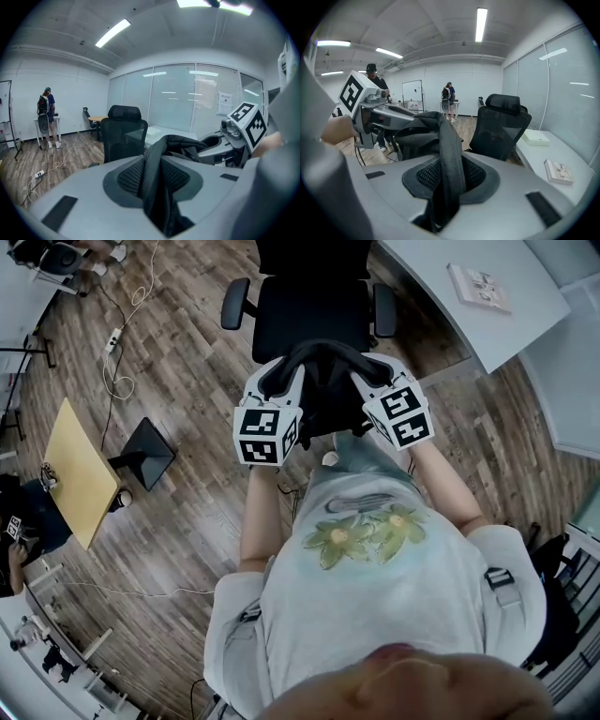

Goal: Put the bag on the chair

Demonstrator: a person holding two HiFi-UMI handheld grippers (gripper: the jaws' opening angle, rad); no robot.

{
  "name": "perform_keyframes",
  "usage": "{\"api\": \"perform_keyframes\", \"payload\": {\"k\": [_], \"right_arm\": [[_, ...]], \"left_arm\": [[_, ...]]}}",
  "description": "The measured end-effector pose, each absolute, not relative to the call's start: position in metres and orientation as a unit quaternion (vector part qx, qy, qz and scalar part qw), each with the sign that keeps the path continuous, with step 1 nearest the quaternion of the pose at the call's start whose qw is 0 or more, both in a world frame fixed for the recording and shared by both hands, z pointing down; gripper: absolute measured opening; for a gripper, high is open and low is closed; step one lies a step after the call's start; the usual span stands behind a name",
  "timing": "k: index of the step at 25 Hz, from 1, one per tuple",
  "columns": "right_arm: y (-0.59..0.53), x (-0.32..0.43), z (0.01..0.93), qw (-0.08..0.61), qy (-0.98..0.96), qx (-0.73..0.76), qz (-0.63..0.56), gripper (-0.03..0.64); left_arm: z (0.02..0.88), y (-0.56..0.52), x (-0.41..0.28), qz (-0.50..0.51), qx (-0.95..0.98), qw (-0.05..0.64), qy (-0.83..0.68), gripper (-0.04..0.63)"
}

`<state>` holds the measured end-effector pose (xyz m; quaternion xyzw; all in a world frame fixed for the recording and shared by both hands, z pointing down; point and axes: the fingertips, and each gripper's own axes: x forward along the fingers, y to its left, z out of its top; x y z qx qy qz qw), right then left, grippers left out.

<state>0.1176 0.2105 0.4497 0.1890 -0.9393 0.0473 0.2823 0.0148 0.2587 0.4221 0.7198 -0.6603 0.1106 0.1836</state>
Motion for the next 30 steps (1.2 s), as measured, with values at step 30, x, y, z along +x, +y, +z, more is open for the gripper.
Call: {"api": "perform_keyframes", "payload": {"k": [30], "right_arm": [[0.010,0.039,0.392,0.217,-0.961,0.174,0.000,0.098]], "left_arm": [[0.358,0.066,-0.058,0.127,0.700,0.105,-0.695,0.121]]}}
